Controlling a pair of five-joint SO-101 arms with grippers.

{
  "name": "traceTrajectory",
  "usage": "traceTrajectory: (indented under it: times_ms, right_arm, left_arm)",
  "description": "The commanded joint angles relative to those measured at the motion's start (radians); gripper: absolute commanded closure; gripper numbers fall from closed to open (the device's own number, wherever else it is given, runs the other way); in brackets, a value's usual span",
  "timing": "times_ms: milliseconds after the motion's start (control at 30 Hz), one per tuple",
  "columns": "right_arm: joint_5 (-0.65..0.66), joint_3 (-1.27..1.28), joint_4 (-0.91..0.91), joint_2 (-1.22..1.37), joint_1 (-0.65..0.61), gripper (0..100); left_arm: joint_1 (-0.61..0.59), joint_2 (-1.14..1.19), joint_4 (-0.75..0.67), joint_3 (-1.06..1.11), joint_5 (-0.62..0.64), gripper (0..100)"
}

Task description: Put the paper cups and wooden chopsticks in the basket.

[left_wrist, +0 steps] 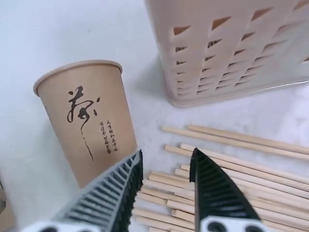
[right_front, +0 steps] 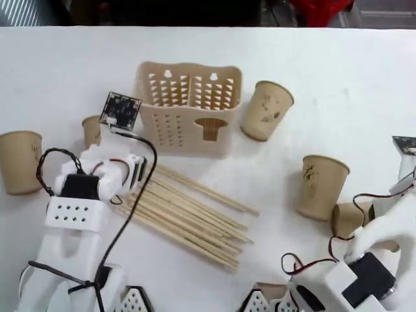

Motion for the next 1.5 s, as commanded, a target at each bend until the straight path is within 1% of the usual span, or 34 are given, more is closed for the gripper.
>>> traceTrajectory:
  times_ms: [0, 67, 267, 367, 567, 633, 733, 867, 900, 967, 1067, 1167, 1233, 1300, 1400, 1467]
  right_arm:
    - [-0.008, 0.043, -0.050, 0.059, -0.039, 94.0]
    - [-0.008, 0.040, -0.058, 0.065, -0.045, 98.1]
    - [-0.017, -0.023, -0.047, 0.008, -0.042, 98.0]
    - [-0.017, -0.092, 0.024, -0.061, -0.050, 98.1]
    - [-0.018, -0.233, 0.186, -0.245, -0.122, 98.1]
    - [-0.040, -0.258, 0.220, -0.303, -0.153, 98.1]
    - [-0.072, -0.287, 0.251, -0.380, -0.191, 98.1]
    - [-0.075, -0.311, 0.278, -0.452, -0.239, 98.1]
    - [-0.089, -0.313, 0.271, -0.472, -0.249, 98.1]
    - [-0.161, -0.345, 0.259, -0.498, -0.282, 98.1]
    - [-0.311, -0.448, 0.240, -0.518, -0.387, 98.1]
    - [-0.503, -0.572, 0.182, -0.518, -0.564, 98.1]
    - [-0.600, -0.635, 0.120, -0.518, -0.697, 98.1]
    - [-0.649, -0.686, 0.081, -0.518, -0.828, 98.1]
    - [-0.654, -0.721, 0.019, -0.512, -1.009, 98.1]
    - [-0.654, -0.726, -0.015, -0.484, -1.098, 98.1]
  left_arm:
    - [-0.004, -0.018, -0.015, -0.009, -0.009, 83]
    - [-0.004, -0.018, -0.015, -0.009, -0.009, 83]
    - [-0.004, -0.018, -0.015, -0.009, -0.009, 83]
    - [-0.004, -0.018, -0.015, -0.009, -0.009, 83]
    - [-0.004, -0.018, -0.015, -0.009, -0.009, 83]
    - [-0.004, -0.018, -0.015, -0.009, -0.009, 83]
    - [-0.004, -0.018, -0.015, -0.009, -0.009, 83]
    - [-0.004, -0.018, -0.015, -0.009, -0.009, 83]
    - [-0.004, -0.018, -0.015, -0.009, -0.009, 83]
    - [-0.004, -0.018, -0.018, -0.009, -0.008, 83]
    - [-0.004, -0.018, -0.021, -0.009, -0.002, 83]
    - [-0.005, -0.018, -0.021, -0.009, 0.000, 83]
    - [-0.013, -0.024, -0.023, -0.009, 0.002, 83]
    - [-0.019, -0.025, -0.023, -0.011, 0.003, 83]
    - [-0.050, -0.027, -0.025, -0.018, 0.048, 83]
    - [-0.073, -0.027, -0.035, -0.018, 0.069, 83]
